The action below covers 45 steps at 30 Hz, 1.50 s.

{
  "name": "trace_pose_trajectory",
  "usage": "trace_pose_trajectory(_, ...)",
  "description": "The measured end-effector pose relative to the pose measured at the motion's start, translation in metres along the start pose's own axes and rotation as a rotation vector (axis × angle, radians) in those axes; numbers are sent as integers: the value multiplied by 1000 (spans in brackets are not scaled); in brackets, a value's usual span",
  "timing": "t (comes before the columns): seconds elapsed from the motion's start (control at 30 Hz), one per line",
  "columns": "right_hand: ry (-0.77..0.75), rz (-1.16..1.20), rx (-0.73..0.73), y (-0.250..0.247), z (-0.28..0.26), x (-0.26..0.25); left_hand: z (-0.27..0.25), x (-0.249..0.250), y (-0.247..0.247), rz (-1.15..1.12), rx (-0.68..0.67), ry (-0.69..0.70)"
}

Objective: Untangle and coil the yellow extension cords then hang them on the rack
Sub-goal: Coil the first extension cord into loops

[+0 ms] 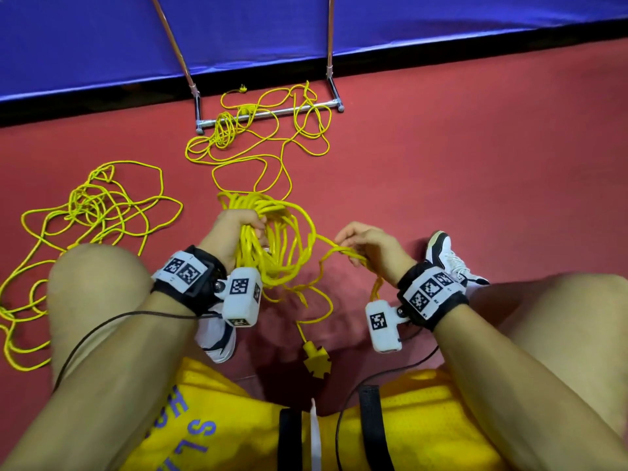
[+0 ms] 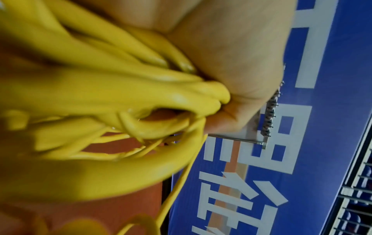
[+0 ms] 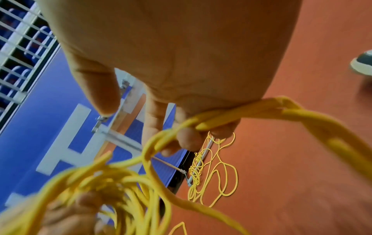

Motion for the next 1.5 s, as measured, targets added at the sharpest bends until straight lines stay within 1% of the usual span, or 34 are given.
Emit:
trace_pose_trajectory(0.03, -12, -87, 9, 1, -1, 2, -1, -1, 1, -33, -1, -2)
trace_pose_trajectory(0.13, -147, -540, 33, 9, -4, 8, -7, -6, 14, -99, -56, 7)
trace_pose_trajectory(0.17, -176, -626, 65, 11, -6, 9, -9, -7, 16, -112, -66, 15)
trace_pose_trajectory(0.27, -254, -710, 179, 17, -9, 5, -13, -5, 21, -110, -93, 39)
trace_pose_trajectory(0.33, -359, -757, 221, 27, -11, 0, -15, -7, 23, -90, -101, 29)
trace_pose_trajectory(0.4, -415, -759, 241, 38, -13, 2, -18, -11, 26, -56, -115, 6)
trace_pose_trajectory(0.47, -414, -751, 277, 43, -14, 6, -19, -17, 30, -12, -124, -12)
trace_pose_trajectory(0.57, -469, -689, 298, 46, -20, 0, -16, -18, 30, -19, -82, -2)
trace_pose_trajectory(0.6, -450, -654, 295, 47, -20, 0, -13, -16, 27, -29, -48, 11)
trace_pose_trajectory(0.67, -324, -544, 249, 51, -17, 2, -6, -12, 15, -58, 45, 43)
trace_pose_trajectory(0.73, -182, -368, 166, 59, -15, 7, 2, -7, -2, -103, 150, 84)
trace_pose_trajectory(0.77, -157, -257, 134, 62, -14, 7, 3, -4, -10, -133, 202, 103)
trace_pose_trajectory(0.8, -148, -137, 135, 61, -14, 5, 3, 0, -16, -161, 242, 126)
trace_pose_trajectory(0.87, -138, 84, 213, 48, -16, -2, -1, 10, -23, -211, 307, 173)
trace_pose_trajectory(0.9, -135, 138, 254, 38, -17, -5, -2, 13, -28, -228, 341, 186)
trace_pose_trajectory(0.97, -134, 54, 394, 7, -20, -12, -4, 19, -43, -237, 405, 203)
trace_pose_trajectory(1.0, -141, 5, 500, -14, -23, -15, -3, 21, -50, -247, 414, 201)
trace_pose_trajectory(1.1, -133, -27, 879, -79, -35, -16, 1, 23, -63, -306, 408, 178)
trace_pose_trajectory(1.13, -117, -69, 960, -95, -38, -14, -2, 24, -63, -344, 426, 205)
trace_pose_trajectory(1.17, -77, -141, 994, -107, -36, -9, -4, 24, -60, -390, 429, 229)
trace_pose_trajectory(1.2, -6, -221, 979, -114, -32, -2, -4, 24, -55, -427, 411, 239)
trace_pose_trajectory(1.23, 107, -287, 914, -115, -25, 10, -4, 22, -47, -453, 360, 231)
trace_pose_trajectory(1.27, 235, -338, 823, -110, -20, 22, -3, 20, -37, -459, 285, 213)
trace_pose_trajectory(1.3, 323, -404, 721, -101, -16, 32, -5, 19, -28, -447, 204, 203)
trace_pose_trajectory(1.33, 334, -488, 627, -88, -11, 37, -7, 17, -18, -433, 130, 194)
trace_pose_trajectory(1.37, 286, -576, 552, -74, -7, 36, -9, 15, -9, -409, 75, 178)
trace_pose_trajectory(1.43, 117, -685, 385, -36, 1, 29, -16, 13, 14, -342, -53, 172)
trace_pose_trajectory(1.5, -31, -634, 152, 10, 5, 30, -24, 13, 33, -307, -161, 187)
Point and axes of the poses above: each hand's wrist, its own z-axis towards the middle knuckle, its own y-axis out of the palm, x = y × z, the point moved 7 cm from there along z, towards the middle knuckle, and after that the axes turned 3 degrees about -x, right-handed, at the moved point
